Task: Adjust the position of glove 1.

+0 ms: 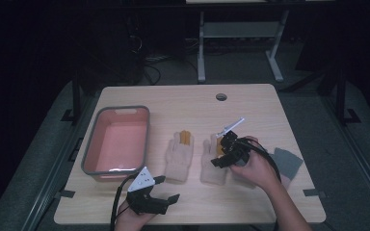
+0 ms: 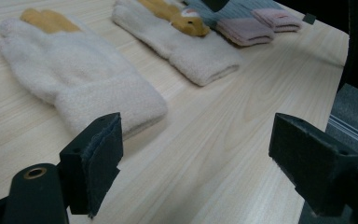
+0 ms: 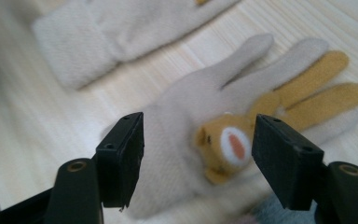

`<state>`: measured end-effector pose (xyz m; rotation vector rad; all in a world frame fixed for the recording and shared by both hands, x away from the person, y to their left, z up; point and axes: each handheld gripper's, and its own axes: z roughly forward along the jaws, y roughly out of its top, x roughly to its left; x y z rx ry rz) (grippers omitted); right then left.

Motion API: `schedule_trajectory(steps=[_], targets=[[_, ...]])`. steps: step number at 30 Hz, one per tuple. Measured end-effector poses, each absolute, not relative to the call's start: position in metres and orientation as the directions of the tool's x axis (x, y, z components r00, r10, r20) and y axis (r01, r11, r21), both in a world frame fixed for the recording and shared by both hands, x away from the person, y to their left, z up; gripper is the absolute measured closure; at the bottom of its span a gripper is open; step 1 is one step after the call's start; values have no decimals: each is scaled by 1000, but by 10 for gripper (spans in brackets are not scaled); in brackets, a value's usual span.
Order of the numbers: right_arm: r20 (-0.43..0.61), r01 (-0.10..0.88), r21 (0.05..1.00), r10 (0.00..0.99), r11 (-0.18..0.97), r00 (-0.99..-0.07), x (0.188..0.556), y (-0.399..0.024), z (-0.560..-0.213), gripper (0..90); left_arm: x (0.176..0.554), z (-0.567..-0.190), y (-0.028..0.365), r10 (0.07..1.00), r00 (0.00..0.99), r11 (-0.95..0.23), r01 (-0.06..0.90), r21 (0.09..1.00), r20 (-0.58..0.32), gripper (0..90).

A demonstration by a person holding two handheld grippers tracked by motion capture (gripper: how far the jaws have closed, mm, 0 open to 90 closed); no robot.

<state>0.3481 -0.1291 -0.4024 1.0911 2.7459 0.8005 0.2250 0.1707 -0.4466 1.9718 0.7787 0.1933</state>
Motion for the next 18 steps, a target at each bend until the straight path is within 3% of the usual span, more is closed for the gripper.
schedule_trajectory(steps=[7,8,18], targets=[[90,634,431,668,642,-739,360,-122,-418,387,225,-447,171,592,786,-329,438,837,-178,177],[67,635,415,675,651,-735,361,-120,-422,436,224,-446,170,593,785,-327,438,837,-179,177],[33,663,384,708,642,-705,364,-120,-437,524,224,-446,171,594,784,-327,440,836,-180,177]])
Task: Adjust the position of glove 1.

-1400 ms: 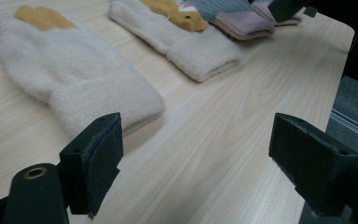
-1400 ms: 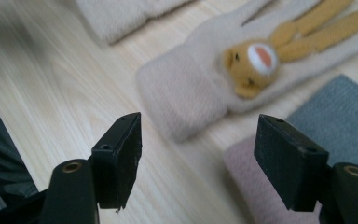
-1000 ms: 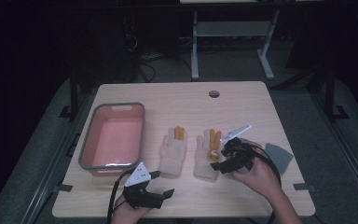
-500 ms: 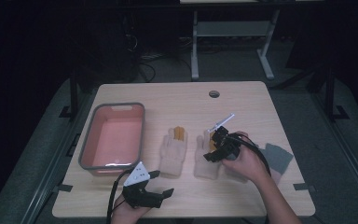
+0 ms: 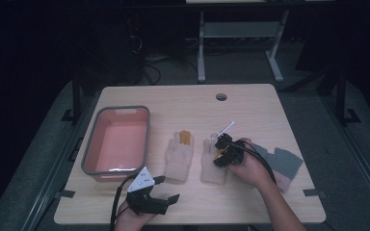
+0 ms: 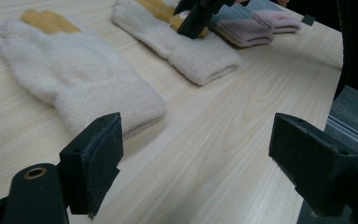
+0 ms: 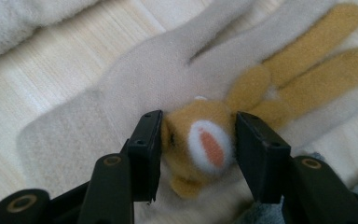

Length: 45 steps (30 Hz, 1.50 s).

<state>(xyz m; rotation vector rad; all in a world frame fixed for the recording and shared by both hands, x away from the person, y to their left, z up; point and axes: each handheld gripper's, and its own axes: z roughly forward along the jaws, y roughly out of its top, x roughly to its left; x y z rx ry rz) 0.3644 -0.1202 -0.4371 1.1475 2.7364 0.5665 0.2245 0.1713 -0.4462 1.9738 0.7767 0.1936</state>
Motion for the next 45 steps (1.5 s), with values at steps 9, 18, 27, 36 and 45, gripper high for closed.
schedule_trajectory(steps=[9,18,27,36,45], targets=[[0,657,372,708,656,-707,363,-117,-438,582,224,-446,170,595,784,-327,438,838,-177,177],[19,651,376,697,659,-717,362,-117,-430,645,224,-446,172,601,779,-316,438,842,-179,177],[5,624,406,681,668,-733,358,-115,-407,654,224,-445,173,606,776,-315,434,844,-173,177],[10,600,452,669,660,-743,354,-112,-385,655,223,-443,174,614,771,-299,421,856,-165,177],[7,551,487,628,678,-778,354,-90,-362,655,222,-443,176,623,761,-277,432,858,-182,177]])
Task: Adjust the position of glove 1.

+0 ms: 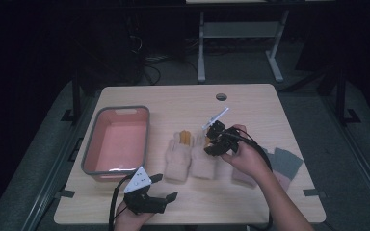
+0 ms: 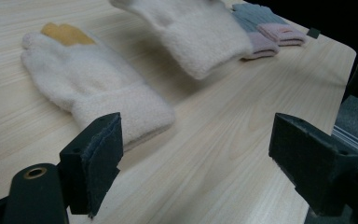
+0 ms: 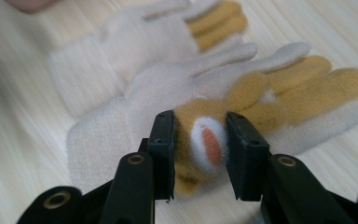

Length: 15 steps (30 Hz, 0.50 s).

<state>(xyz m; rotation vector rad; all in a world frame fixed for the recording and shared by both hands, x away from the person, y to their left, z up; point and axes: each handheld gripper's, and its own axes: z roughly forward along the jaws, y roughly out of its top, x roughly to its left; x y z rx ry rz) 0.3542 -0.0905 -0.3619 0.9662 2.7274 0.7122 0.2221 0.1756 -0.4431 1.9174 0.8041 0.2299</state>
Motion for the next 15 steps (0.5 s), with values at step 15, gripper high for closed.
schedule_trajectory(steps=[15], targets=[[33,488,504,549,712,-835,370,-31,-364,654,221,-440,180,630,755,-262,429,864,-184,177]])
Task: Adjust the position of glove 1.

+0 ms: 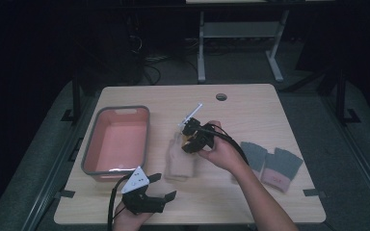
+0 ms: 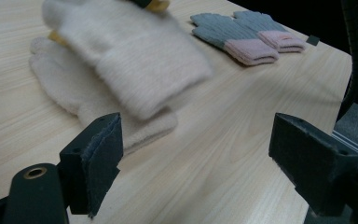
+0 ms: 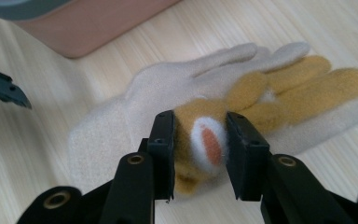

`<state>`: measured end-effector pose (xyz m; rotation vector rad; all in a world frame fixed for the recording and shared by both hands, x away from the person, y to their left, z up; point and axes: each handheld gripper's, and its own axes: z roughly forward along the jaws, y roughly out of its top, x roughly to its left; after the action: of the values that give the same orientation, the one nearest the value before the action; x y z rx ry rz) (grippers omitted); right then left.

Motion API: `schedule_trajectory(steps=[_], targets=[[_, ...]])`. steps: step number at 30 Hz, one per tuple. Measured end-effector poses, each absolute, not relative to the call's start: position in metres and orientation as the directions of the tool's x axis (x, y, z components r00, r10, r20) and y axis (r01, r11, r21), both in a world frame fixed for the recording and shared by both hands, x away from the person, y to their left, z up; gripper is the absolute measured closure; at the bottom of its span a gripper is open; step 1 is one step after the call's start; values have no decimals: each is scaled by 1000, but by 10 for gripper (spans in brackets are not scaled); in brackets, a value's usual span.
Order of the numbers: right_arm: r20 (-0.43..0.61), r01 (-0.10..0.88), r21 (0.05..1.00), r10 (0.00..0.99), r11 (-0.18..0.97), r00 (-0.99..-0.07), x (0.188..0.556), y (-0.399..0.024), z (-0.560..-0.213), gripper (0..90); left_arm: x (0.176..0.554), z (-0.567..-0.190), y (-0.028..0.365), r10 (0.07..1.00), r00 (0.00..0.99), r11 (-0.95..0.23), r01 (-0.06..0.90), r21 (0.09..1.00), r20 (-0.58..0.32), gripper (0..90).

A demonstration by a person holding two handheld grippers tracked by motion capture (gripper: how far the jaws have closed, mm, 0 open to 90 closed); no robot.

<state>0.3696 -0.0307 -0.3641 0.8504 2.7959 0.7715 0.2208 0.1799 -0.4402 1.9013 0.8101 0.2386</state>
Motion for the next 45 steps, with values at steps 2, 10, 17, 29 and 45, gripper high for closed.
schedule_trajectory(steps=[2,10,17,29,45], targets=[[46,495,499,549,711,-835,371,-25,-367,654,221,-440,180,630,754,-261,430,864,-185,177],[56,505,479,550,718,-834,379,-10,-382,654,221,-440,180,631,754,-263,430,864,-183,177],[84,537,442,563,718,-822,385,-8,-404,649,222,-440,181,634,752,-258,428,866,-183,177],[105,542,455,562,707,-821,387,-13,-405,526,222,-441,180,632,755,-268,426,864,-176,177],[69,491,477,526,729,-848,394,22,-395,492,222,-440,182,633,751,-250,429,868,-189,177]])
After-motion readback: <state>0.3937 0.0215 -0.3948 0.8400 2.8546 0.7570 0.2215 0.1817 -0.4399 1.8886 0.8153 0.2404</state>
